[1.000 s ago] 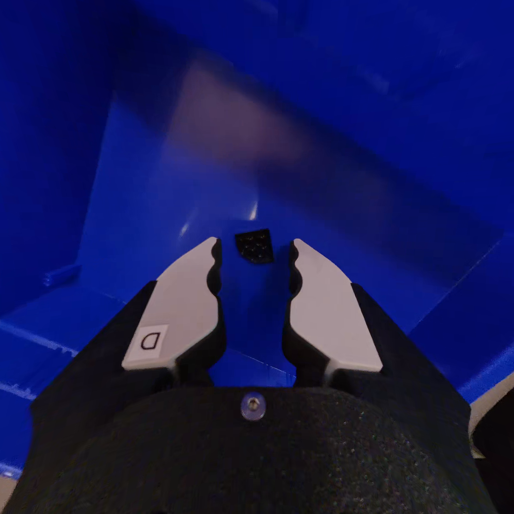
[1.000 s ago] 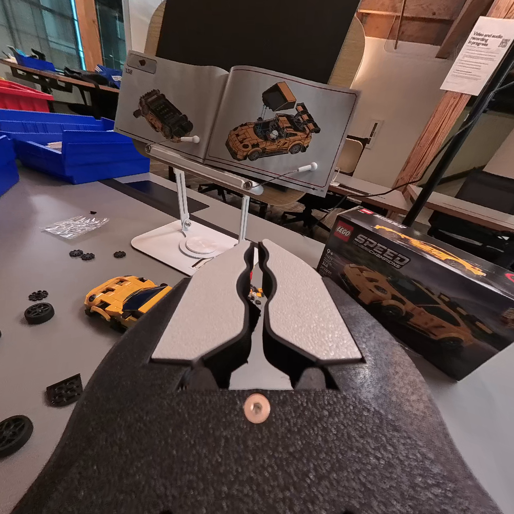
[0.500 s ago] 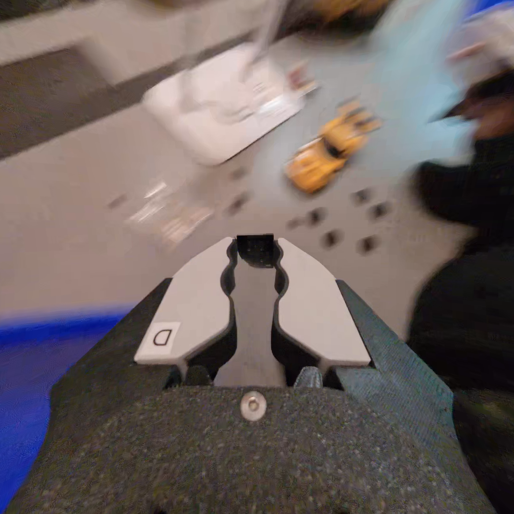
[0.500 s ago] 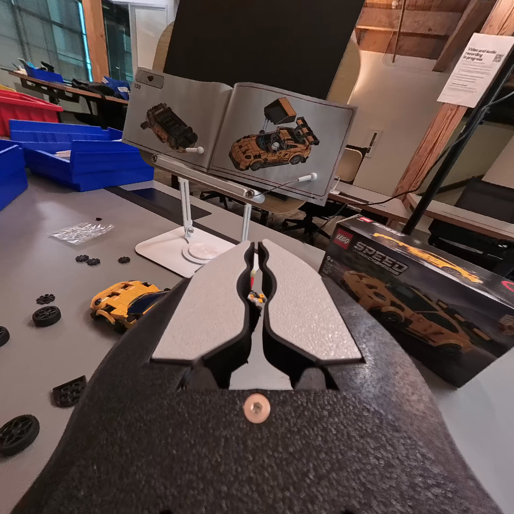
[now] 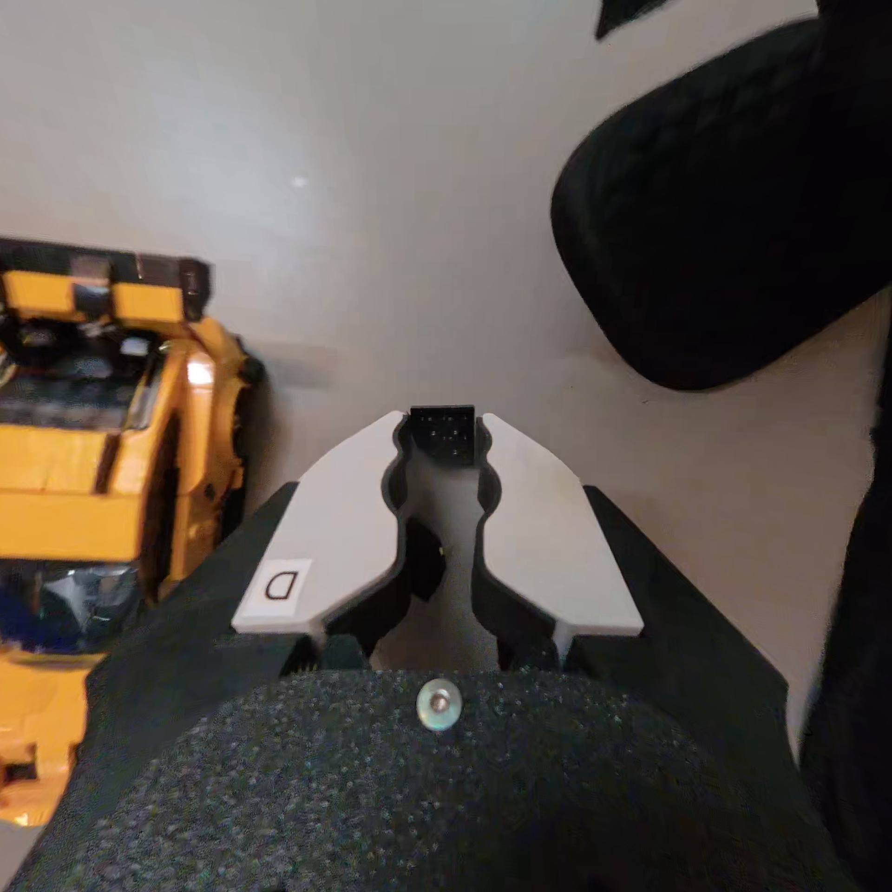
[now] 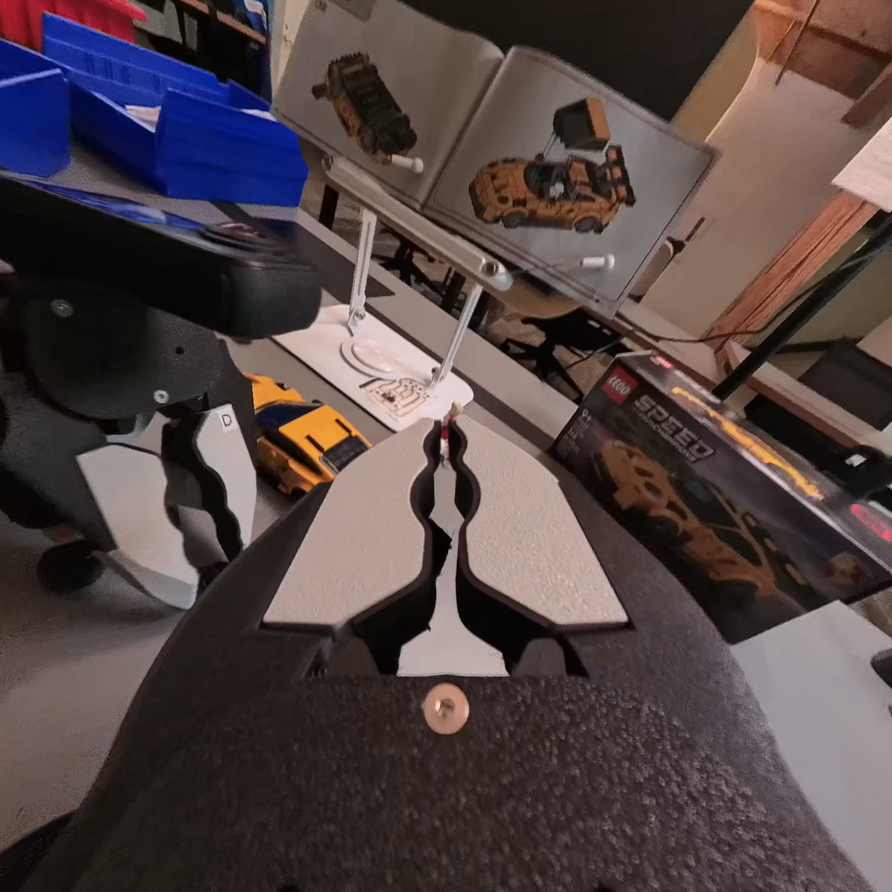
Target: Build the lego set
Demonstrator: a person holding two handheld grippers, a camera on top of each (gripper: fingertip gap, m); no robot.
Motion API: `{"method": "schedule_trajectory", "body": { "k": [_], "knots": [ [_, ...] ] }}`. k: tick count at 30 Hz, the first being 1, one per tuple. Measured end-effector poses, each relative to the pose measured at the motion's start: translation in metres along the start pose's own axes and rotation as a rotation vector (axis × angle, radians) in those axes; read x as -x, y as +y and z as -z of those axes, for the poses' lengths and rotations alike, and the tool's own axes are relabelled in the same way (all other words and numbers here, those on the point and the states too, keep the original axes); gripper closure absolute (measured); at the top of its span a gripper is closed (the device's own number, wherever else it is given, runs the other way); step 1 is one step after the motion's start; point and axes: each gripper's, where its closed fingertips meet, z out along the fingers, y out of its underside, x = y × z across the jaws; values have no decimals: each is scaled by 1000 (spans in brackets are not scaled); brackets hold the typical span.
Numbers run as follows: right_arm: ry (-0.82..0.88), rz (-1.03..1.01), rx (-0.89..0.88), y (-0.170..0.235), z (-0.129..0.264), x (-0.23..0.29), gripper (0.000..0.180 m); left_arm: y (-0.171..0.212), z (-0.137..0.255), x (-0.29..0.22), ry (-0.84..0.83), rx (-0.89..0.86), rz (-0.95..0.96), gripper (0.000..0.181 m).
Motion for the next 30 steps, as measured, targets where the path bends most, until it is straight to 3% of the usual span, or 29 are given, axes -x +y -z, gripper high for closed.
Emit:
{"method": "schedule_trajectory", "body": {
  "k": [3, 5, 8, 11, 14, 19, 21, 24, 27, 30],
  "knots": [
    [-62, -18, 54, 13, -3, 5, 175, -1, 1, -18, 68, 0, -70, 118],
    [-99, -5, 75, 19, -6, 9, 173, -12, 23, -14, 29, -92, -110, 116],
    [-119, 7, 96, 26, -8, 9, 173, -21, 68, 38, -161, -169, -93, 119],
    [-139, -54, 91, 28, -12, 10, 173, -3, 78, 92, -264, -26, -73, 99],
    [-135, -80, 81, 25, -12, 11, 173, 6, 54, 101, -217, 109, -99, 78],
    [-109, -101, 84, 28, -4, 4, 173, 24, 25, 109, -163, 327, -159, 89],
    [-114, -135, 78, 30, -2, 2, 173, 22, 23, 111, -150, 332, -154, 108],
    [-120, -160, 75, 33, -2, 1, 174, 25, 27, 112, -150, 357, -178, 109],
    [-127, -143, 79, 34, -3, 3, 174, 17, 35, 106, -92, 253, -115, 109],
    [-149, -126, 77, 33, -4, 9, 172, -13, 58, 91, 37, -20, -19, 109]
  ]
}}
